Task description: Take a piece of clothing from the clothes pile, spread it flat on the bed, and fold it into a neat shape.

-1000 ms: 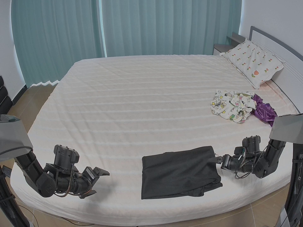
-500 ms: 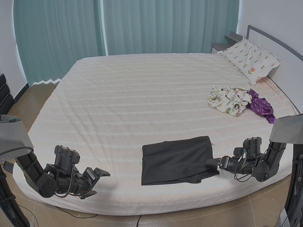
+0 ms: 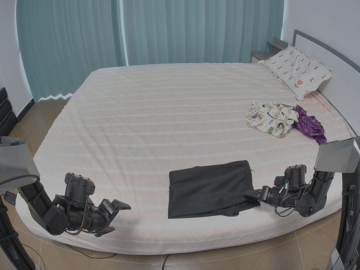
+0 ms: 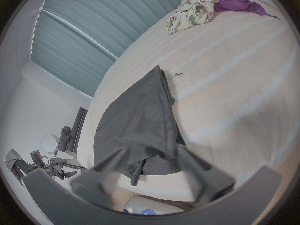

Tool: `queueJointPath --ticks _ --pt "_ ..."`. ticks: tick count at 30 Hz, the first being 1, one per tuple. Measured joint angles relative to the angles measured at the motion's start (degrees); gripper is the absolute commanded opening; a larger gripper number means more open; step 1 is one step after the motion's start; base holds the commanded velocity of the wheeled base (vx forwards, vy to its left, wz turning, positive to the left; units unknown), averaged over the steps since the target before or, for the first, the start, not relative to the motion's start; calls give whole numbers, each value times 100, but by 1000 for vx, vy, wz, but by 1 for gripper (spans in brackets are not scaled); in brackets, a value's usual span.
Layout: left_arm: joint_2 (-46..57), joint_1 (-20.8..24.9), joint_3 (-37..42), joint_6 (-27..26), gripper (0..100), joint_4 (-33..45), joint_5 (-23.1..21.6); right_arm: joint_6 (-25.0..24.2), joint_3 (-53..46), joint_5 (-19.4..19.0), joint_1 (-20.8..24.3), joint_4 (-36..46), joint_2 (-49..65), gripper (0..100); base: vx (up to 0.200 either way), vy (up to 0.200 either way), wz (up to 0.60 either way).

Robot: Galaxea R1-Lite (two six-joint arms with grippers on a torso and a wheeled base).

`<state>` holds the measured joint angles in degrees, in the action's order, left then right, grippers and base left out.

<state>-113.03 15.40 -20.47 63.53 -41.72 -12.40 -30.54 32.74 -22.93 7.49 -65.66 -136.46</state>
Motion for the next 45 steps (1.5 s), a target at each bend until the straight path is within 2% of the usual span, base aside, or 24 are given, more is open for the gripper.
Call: queueJointPath --ticks 16,26,34,35,45 --pt "-4 0 -1 0 100 -2 2 7 -607 49 11 158 584 0 0 0 0" --pt "-6 -2 -6 0 100 0 2 443 -533 52 -121 805 708 0 0 0 0" --pt "-9 0 -11 0 100 0 0 478 -461 62 -168 855 634 0 0 0 0" --pt "-9 0 -11 0 100 -2 0 479 -458 62 -168 855 628 100 0 0 0" --pt "-9 -5 -11 -2 100 0 0 473 -319 79 -223 842 514 100 0 0 0"
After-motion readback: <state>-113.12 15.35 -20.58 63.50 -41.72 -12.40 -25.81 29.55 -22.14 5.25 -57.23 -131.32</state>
